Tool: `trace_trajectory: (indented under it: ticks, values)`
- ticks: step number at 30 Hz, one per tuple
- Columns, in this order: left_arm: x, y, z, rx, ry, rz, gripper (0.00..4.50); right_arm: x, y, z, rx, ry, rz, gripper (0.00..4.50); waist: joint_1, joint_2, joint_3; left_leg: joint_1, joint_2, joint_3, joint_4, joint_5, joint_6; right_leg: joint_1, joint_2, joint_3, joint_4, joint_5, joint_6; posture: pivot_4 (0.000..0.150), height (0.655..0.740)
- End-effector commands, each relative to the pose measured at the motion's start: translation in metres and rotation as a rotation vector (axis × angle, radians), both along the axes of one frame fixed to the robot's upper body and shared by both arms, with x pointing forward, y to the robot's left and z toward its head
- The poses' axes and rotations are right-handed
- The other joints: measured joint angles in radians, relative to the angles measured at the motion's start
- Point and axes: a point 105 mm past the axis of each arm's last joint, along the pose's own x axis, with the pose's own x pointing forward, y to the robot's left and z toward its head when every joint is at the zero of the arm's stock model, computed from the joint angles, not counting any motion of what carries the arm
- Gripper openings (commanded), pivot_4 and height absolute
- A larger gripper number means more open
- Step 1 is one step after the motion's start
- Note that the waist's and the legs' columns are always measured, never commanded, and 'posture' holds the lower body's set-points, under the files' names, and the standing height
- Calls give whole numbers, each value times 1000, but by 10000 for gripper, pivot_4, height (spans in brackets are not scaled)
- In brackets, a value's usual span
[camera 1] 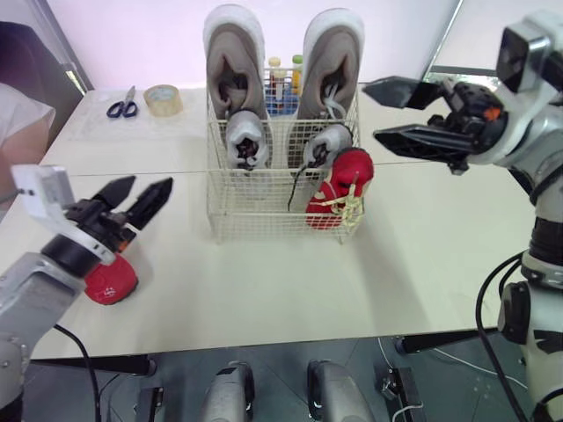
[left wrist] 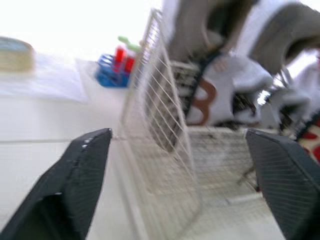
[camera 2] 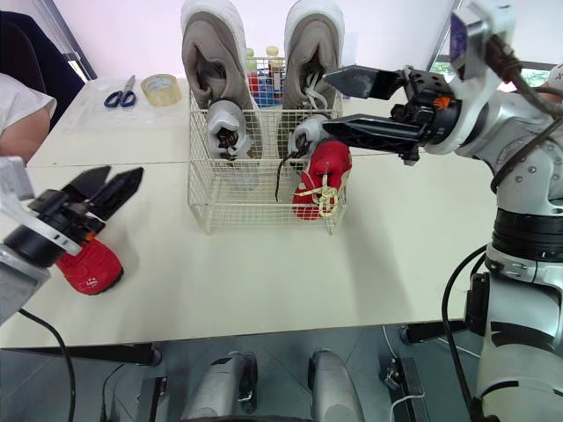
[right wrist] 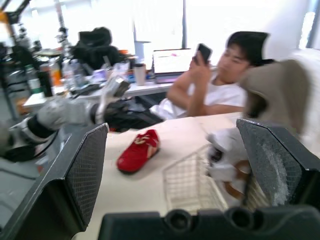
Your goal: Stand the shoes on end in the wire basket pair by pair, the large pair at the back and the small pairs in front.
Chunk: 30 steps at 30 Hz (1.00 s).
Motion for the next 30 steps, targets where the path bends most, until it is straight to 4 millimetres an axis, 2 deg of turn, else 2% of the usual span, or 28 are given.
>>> trace_trajectory:
  ticks: [1, 7, 10, 14, 19, 25, 30]
  values:
    - [-3, 30, 23, 28, -38, 198, 44410, -19, 16, -1, -68, -29, 99, 45000, 0, 0, 0, 0, 0, 0, 0, 0, 0, 0, 0, 0, 0, 0, 0, 1500, 7400]
    - [-14, 71, 41, 71, -4, 400, 44410, -22, 27, -36, -289, -58, 146, 45000, 0, 0, 0, 0, 1, 0, -1, 0, 0, -1, -1, 0, 0, 0, 0, 1500, 7400]
    - [-23, 114, 22, 111, 176, 611, 44410, -11, 29, -52, -359, -78, 129, 45000, -3, 0, 0, 0, 0, 1, -1, 0, 0, -2, -1, 0, 0, 0, 0, 1500, 7400]
    - [-38, 143, -7, 80, 402, 745, 44410, -16, 34, -48, -333, -66, 185, 45000, -3, 0, 0, 0, 2, 3, -2, 0, -1, -4, -2, 0, 1, 0, 0, 1500, 7400]
    - [-42, 147, -34, 6, 554, 781, 44410, -16, 36, -52, -336, -66, 192, 45000, 2, -1, 0, 0, 4, 2, -3, -2, -4, -4, -3, 0, 1, 0, 0, 1500, 7400]
    - [-35, 154, -64, -118, 659, 833, 44410, -16, 38, -56, -342, -72, 168, 45000, 0, -1, -1, 1, 3, 9, -5, -3, -5, -7, -16, -4, 0, 2, -3, 1500, 7400]
    - [-13, 149, -92, -178, 733, 791, 44410, -17, 40, -55, -321, -71, 128, 45000, -1, -2, -1, 1, 3, 13, -6, -3, -5, -8, -18, -4, 0, 2, -4, 1500, 7400]
